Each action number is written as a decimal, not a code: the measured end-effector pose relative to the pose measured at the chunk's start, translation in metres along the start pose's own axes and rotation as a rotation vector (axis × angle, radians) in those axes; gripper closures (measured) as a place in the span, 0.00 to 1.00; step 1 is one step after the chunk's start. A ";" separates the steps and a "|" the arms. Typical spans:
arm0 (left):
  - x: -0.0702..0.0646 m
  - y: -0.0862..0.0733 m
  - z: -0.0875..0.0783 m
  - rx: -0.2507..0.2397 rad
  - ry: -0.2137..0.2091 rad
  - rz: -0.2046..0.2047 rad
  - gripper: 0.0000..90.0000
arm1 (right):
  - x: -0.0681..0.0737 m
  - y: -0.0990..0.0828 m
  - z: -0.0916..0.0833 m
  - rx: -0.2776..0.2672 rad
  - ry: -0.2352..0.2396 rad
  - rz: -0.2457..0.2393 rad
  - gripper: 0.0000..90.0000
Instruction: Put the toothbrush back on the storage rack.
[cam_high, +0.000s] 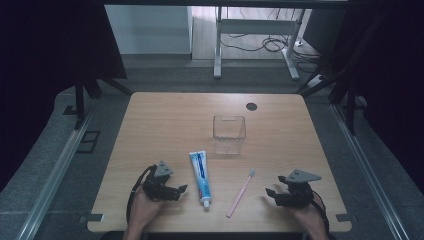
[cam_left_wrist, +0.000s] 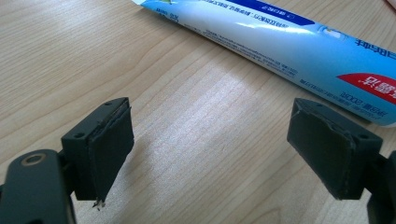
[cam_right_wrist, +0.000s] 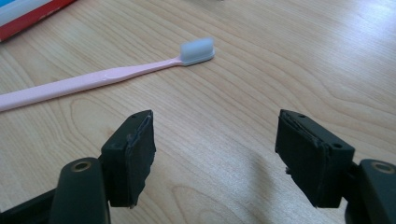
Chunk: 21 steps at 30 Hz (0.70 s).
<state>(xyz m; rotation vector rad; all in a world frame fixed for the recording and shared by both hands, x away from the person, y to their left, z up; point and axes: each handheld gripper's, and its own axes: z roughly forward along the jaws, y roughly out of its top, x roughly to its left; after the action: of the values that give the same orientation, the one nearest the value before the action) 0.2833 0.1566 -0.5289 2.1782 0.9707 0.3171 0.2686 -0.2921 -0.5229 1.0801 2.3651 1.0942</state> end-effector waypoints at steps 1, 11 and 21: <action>0.000 0.000 0.000 0.000 -0.001 0.001 0.16 | 0.001 0.001 0.001 0.003 0.011 0.003 0.33; -0.001 0.000 0.001 -0.002 0.002 0.004 0.16 | 0.008 0.005 0.000 0.008 0.042 -0.012 0.43; -0.002 0.000 0.001 -0.007 -0.001 0.007 0.16 | 0.021 0.012 0.000 0.009 0.103 -0.049 0.68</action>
<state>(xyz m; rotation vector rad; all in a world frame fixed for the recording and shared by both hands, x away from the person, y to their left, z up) 0.2828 0.1544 -0.5296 2.1762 0.9597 0.3221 0.2606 -0.2711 -0.5139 0.9849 2.4650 1.1485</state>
